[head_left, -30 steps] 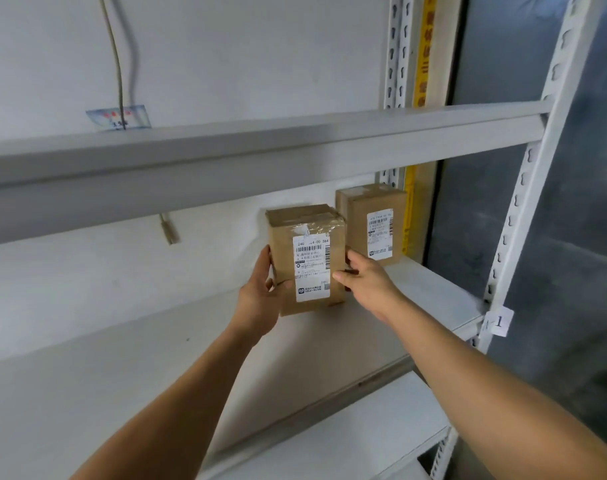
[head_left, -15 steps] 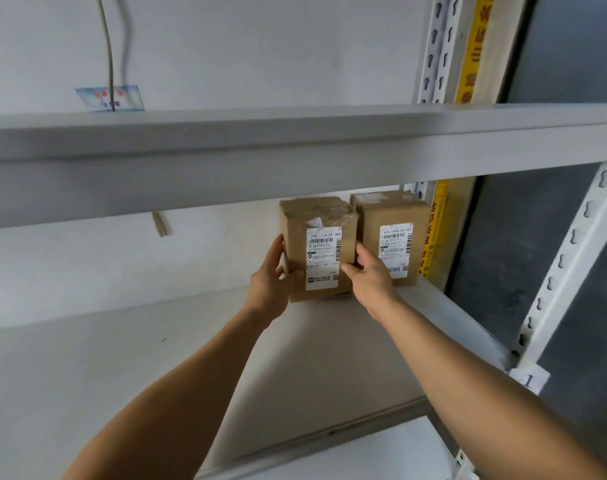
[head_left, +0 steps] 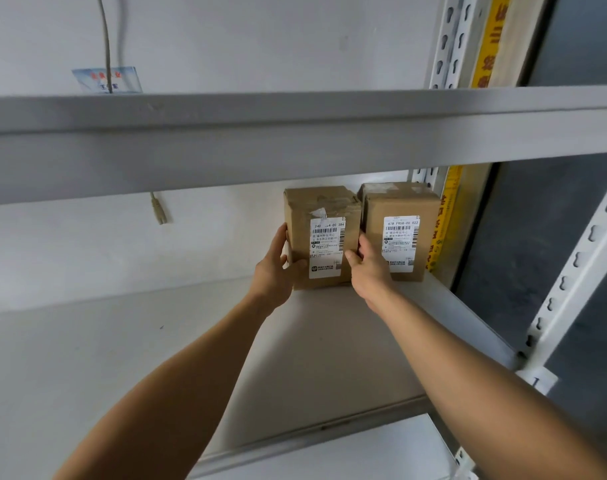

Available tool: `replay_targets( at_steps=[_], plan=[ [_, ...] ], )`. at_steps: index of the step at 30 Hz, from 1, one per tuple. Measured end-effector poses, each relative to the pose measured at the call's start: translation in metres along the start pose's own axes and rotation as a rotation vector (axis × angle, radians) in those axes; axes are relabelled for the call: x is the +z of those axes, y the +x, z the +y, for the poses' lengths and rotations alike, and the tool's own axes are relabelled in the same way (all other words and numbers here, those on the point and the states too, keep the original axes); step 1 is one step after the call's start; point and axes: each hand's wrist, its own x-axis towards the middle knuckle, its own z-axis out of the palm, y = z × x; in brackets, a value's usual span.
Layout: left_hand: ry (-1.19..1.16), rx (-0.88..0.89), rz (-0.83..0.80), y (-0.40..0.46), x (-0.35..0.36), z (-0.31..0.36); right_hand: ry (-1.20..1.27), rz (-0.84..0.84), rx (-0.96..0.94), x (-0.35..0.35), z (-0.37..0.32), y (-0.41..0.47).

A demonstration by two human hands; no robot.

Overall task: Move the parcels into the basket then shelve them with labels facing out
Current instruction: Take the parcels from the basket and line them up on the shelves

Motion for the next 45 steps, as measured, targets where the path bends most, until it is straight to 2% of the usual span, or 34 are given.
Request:
replay_targets(
  at_steps=[6,13,19,24,32,42,45],
  plan=[
    [0.061,-0.031,0.005,-0.009,-0.004,0.012,0.034,-0.011,0.001,-0.007,-0.005,-0.004],
    [0.103,-0.149,0.046,-0.035,-0.016,0.029,0.082,-0.041,0.02,-0.025,-0.007,-0.032],
    [0.175,-0.095,0.003,-0.056,-0.035,0.033,-0.021,-0.024,-0.014,-0.024,-0.013,-0.079],
    [0.305,0.051,-0.112,-0.085,-0.059,0.031,-0.121,0.05,-0.033,-0.014,-0.03,-0.138],
    [0.249,0.195,-0.323,-0.144,-0.088,0.023,-0.176,0.297,0.035,0.005,-0.049,-0.271],
    [0.161,0.353,-0.632,-0.268,-0.034,0.04,-0.336,0.562,0.291,-0.027,-0.036,-0.455],
    [0.165,0.353,-0.717,-0.316,-0.007,0.04,-0.376,0.615,0.363,-0.042,-0.027,-0.511]
  ],
)
